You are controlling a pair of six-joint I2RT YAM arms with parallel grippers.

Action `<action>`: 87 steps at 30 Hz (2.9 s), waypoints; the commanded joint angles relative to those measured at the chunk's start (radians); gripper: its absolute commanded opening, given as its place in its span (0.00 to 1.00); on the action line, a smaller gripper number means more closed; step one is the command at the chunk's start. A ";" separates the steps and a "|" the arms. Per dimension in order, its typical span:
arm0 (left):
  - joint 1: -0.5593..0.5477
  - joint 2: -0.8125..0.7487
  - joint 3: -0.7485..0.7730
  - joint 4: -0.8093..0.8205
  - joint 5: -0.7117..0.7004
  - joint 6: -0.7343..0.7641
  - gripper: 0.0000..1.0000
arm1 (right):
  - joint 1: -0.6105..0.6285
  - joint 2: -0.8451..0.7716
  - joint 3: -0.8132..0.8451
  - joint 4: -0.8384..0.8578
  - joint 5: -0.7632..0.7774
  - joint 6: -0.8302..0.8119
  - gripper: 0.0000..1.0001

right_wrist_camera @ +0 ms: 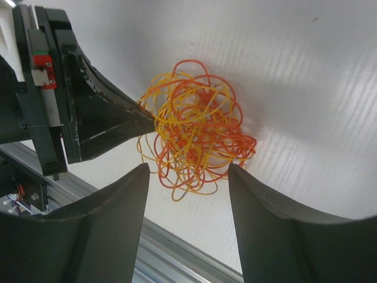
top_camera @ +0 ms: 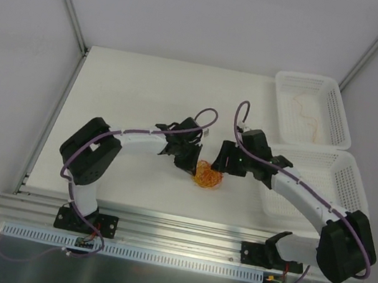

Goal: Untangle the cables

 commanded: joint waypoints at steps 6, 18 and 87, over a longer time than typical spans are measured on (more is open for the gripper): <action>0.000 -0.095 -0.072 0.011 -0.056 -0.006 0.00 | 0.092 0.061 0.037 0.038 0.024 -0.018 0.51; 0.001 -0.192 -0.161 0.011 -0.044 0.049 0.00 | 0.099 0.102 0.114 0.073 -0.060 -0.295 0.48; 0.429 -0.644 -0.402 -0.148 -0.345 -0.006 0.03 | -0.098 -0.215 0.505 -0.174 0.043 -0.240 0.01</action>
